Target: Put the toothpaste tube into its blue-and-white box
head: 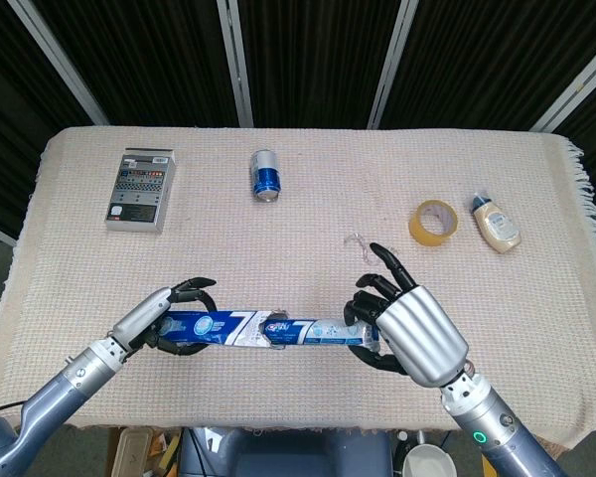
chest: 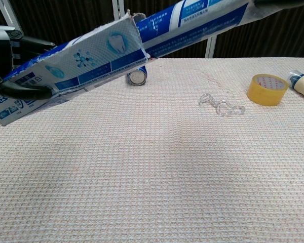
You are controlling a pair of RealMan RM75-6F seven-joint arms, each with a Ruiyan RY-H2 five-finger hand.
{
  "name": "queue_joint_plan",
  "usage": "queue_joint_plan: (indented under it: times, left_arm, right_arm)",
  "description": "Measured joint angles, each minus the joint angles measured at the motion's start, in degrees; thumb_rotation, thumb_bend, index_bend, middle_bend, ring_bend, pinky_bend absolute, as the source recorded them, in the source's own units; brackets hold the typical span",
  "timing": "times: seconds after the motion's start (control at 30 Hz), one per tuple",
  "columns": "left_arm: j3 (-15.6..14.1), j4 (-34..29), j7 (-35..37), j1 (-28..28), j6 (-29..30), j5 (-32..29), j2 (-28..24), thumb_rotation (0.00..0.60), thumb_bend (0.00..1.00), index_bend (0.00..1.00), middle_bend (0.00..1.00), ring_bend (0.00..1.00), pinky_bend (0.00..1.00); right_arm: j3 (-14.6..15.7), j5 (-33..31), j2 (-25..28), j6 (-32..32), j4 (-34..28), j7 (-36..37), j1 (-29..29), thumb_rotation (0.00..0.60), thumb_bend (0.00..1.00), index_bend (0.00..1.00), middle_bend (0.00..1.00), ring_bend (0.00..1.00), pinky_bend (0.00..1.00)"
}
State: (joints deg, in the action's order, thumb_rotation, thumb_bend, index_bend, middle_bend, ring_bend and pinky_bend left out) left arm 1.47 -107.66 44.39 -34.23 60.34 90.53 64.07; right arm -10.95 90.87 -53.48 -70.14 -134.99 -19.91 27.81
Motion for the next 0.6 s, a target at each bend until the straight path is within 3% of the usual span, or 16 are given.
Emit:
queue_joint_plan:
  times: [0.23, 0.6]
  left_arm:
    - [0.7, -0.3, -1.9, -0.3, 0.1, -0.6, 2.0, 0.6, 0.3, 0.53, 0.42, 0.12, 0.12]
    - [1.7, 2.9, -2.0, -0.4, 2.1, -0.9, 9.4, 0.6, 0.3, 0.55, 0.45, 0.12, 0.12]
  right_arm:
    - [0.2, -3.3, -3.2, 1.8, 0.0, -3.7, 1.2, 0.6, 0.39, 0.64, 0.67, 0.33, 0.0]
    - [-0.8, -7.1, -7.7, 3.1, 0.1, -8.3, 3.8, 0.6, 0.39, 0.64, 0.67, 0.33, 0.0]
